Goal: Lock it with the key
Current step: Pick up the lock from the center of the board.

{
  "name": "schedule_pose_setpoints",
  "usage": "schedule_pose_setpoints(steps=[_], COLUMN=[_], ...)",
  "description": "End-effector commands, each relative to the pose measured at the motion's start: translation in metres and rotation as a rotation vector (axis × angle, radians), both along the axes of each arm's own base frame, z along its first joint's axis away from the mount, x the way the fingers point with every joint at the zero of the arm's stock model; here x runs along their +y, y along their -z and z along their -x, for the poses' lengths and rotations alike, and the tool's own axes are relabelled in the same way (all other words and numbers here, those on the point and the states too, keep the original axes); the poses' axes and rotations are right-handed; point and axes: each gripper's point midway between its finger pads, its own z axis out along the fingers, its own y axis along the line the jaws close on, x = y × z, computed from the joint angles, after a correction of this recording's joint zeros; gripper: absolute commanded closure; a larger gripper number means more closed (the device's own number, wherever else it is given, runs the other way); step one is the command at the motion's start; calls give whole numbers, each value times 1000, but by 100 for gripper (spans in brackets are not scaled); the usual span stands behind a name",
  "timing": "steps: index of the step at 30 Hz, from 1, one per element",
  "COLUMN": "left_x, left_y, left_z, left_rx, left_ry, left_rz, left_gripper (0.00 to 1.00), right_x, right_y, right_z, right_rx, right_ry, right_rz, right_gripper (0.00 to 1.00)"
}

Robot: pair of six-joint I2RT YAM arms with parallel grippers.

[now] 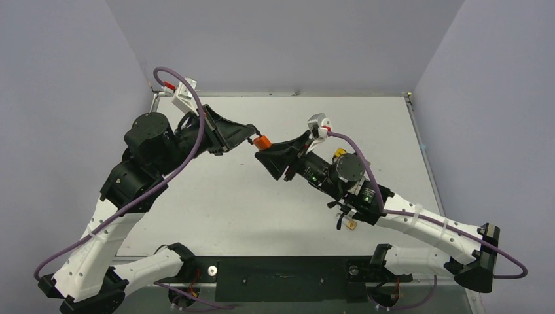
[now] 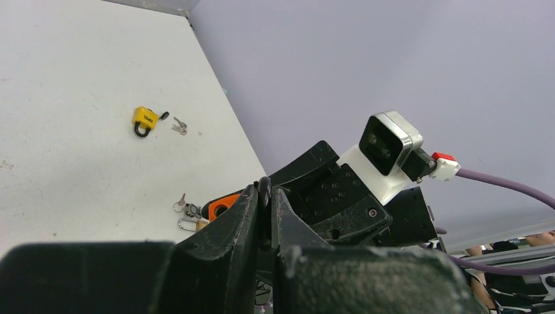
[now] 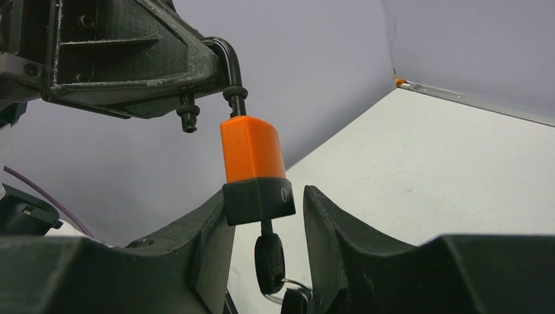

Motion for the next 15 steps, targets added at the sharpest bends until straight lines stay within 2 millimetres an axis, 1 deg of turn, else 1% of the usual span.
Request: schedule_pose_setpoints(steps=[1, 5, 9, 15], left_x=[5, 4, 2, 0], left_y=[-43, -41, -41, -43], left_z=[7, 7, 7, 9], left_rx=[-108, -102, -101, -103], left_ry=[2, 5, 9, 20], left_rz=[76, 75, 79, 85], left_gripper=[100, 100, 100, 100], right_x=[-16, -21, -18, -11], right_y=[-31, -38, -39, -34], right_z=[4, 6, 8, 10], right_rx=[-31, -41, -44, -36], right_ry=[32, 34, 25, 10], right_rz=[-120, -140, -136, -121], right_gripper=[62, 62, 62, 62])
